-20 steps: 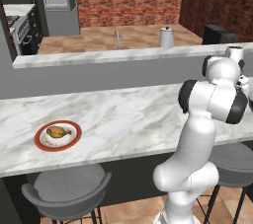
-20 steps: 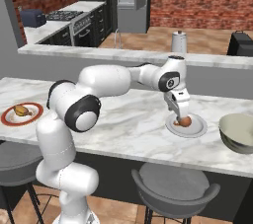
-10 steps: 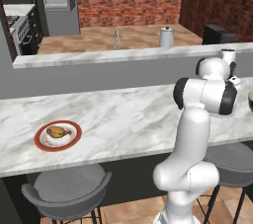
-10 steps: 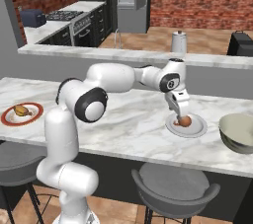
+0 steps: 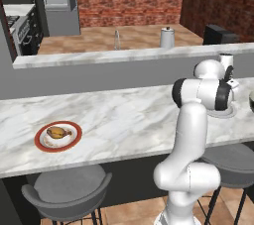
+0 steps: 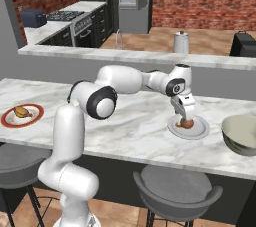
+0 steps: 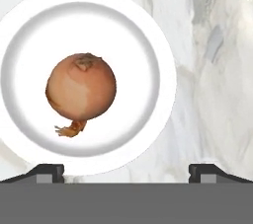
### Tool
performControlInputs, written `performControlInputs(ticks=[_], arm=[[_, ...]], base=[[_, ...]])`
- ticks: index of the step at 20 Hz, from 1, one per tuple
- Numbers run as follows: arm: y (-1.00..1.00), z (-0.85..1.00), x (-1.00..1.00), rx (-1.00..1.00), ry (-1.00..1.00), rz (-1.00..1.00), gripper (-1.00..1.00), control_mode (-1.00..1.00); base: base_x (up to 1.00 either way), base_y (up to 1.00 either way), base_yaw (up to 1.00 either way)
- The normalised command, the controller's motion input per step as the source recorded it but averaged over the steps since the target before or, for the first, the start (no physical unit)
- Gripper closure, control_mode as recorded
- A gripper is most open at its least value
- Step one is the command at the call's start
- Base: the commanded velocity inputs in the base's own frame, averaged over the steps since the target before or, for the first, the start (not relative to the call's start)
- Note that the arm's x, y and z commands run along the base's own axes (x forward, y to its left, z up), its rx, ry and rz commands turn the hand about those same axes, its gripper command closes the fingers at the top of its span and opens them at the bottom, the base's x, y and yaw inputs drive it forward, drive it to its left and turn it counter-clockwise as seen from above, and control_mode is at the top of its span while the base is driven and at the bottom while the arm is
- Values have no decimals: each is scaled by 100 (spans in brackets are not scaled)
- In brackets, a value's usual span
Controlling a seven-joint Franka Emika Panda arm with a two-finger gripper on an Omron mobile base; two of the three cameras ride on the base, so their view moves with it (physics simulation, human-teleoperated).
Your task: Pick the chicken drumstick and onion from their plates and place them in the bowl. Then put the bowl in the fridge.
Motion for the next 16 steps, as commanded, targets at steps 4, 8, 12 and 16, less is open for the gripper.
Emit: performControlInputs(ticks=[4,8,12,16], arm=[[-22,-22,23,0,0,0,-100,-100],[-20,-18,15,0,0,1,-100,-100],[-14,-14,6,0,0,2,-100,-100],[-9,-12,8,0,0,1,-100,-100]], base=[[0,0,0],[0,0,0],[0,0,0],[0,0,0]])
